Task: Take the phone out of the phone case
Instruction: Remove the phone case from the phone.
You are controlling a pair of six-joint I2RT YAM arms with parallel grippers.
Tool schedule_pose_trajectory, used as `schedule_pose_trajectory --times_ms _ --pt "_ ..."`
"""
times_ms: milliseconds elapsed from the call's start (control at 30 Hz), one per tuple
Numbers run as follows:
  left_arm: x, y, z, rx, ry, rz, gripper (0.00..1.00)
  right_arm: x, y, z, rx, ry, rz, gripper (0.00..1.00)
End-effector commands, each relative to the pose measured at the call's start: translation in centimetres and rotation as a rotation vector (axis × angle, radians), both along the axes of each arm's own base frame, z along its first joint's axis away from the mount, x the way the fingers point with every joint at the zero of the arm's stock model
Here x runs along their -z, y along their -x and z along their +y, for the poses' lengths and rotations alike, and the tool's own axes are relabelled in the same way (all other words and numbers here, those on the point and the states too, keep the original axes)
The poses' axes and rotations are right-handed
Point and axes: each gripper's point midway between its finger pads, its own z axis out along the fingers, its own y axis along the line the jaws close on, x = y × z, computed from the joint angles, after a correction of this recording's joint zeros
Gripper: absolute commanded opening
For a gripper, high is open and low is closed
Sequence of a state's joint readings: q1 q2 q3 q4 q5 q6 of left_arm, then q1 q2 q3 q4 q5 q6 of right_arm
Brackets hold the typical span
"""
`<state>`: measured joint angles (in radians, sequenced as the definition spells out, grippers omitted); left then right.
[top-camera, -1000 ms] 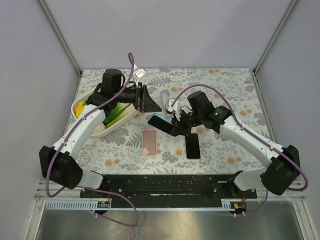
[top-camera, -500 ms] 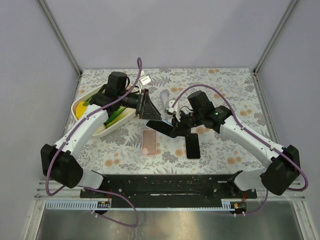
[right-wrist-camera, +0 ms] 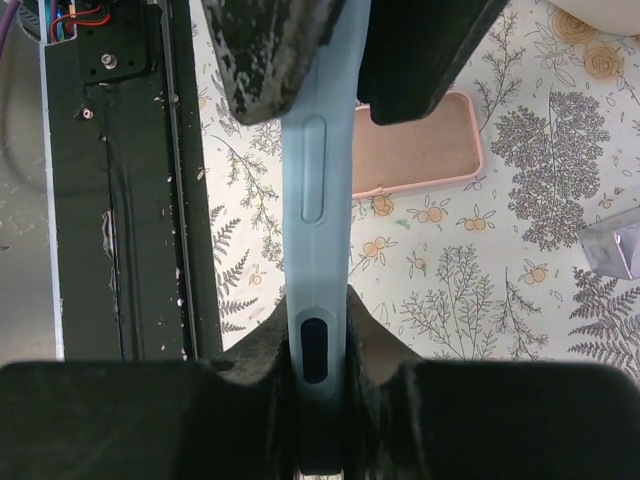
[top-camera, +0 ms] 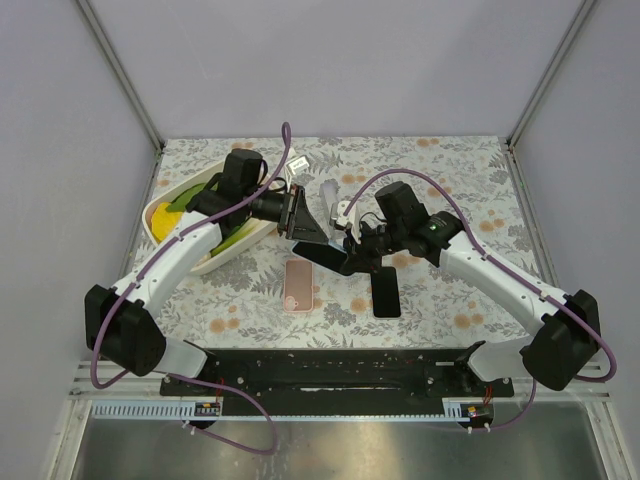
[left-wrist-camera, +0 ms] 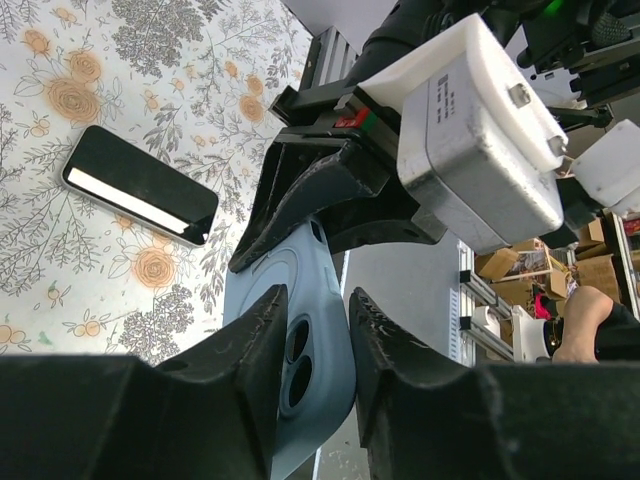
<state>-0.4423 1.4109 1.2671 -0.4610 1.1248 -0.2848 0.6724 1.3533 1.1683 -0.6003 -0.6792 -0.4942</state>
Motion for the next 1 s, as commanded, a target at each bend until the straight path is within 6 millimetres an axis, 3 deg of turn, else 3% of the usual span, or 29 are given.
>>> schedule_pose_trajectory --times_ms 0,233,433,967 --pt "-0.7 0.3 0.0 0.0 0.012 -0.039 0.31 -4.4 -1.0 0.7 -0.003 -0.1 -0.122 0.0" --pt "-0.6 0.4 -0.1 -0.001 0.018 0.002 0.0 -4.7 -1.3 0.6 0.01 -0.1 -0.143 0.0" --pt "-0.8 -0.7 -1.0 -0.063 0.075 0.105 0.0 -5.2 -1.9 0.7 0.021 -0.091 -0.189 0.0" --pt "5.6 -2.8 -1.5 -0.232 -0.023 0.411 0.0 -6.3 -2.3 0.6 0.018 -0.034 -0.293 0.0"
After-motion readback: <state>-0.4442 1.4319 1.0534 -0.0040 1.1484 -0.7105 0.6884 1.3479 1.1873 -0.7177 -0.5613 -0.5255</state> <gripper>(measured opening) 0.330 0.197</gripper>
